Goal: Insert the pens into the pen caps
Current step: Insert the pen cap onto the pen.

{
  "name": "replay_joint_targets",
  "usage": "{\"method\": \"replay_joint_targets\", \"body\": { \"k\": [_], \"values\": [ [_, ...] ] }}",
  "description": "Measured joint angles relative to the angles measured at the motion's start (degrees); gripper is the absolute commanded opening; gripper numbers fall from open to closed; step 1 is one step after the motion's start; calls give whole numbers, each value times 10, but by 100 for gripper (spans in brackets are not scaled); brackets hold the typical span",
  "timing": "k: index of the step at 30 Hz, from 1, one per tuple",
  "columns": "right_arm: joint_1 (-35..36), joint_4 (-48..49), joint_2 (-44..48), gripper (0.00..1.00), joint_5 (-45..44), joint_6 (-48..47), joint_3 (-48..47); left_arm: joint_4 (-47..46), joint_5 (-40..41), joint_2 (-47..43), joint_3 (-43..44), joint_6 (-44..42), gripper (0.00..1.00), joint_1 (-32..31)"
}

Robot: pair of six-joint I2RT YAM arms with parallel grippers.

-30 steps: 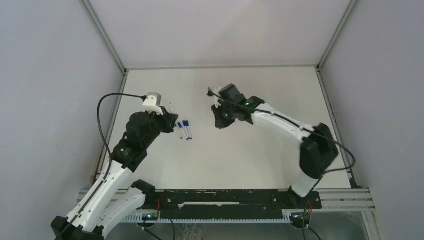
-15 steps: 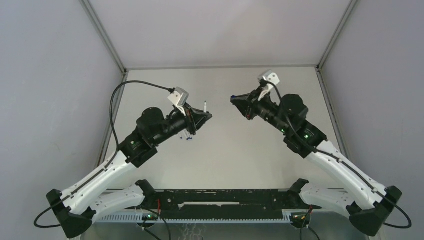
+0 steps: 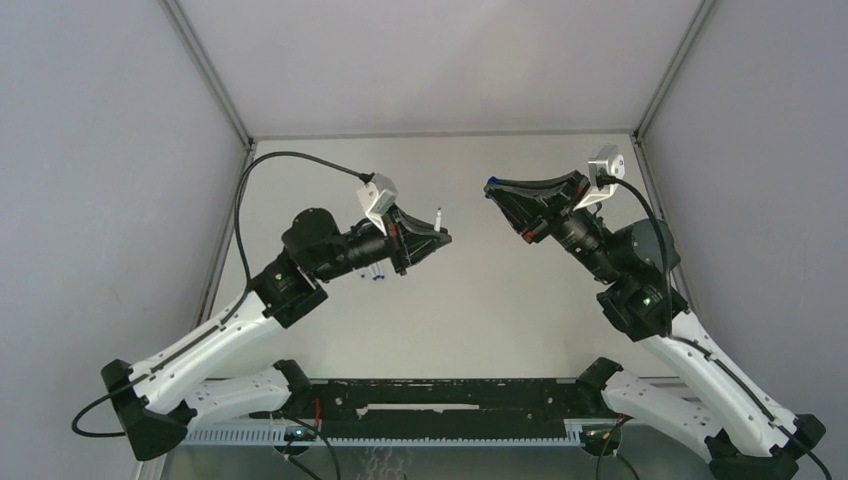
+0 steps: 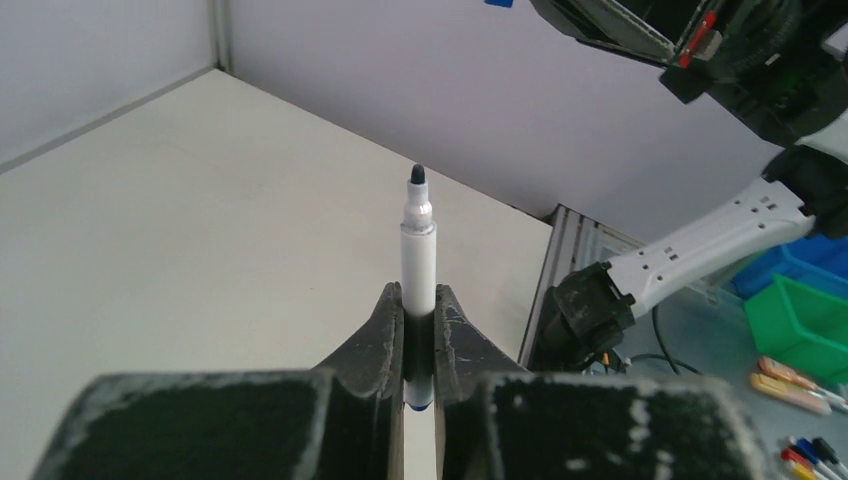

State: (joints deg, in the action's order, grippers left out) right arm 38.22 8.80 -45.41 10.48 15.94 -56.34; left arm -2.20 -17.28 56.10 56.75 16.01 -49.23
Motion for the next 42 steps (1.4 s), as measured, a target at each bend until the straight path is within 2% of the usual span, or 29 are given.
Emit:
{"method": "replay_joint_targets", "body": {
  "k": [8,18,42],
  "values": [
    [-3,45,0,0,67,31,2,-13,-79,17,11,-10,0,-3],
    [-3,92,-41,0,156,66,3,-14,-125,28,12,-21,0,-10],
    [5,100,-63,0,210,78,3,-6,-118,27,21,-32,0,-13]
  ]
}}
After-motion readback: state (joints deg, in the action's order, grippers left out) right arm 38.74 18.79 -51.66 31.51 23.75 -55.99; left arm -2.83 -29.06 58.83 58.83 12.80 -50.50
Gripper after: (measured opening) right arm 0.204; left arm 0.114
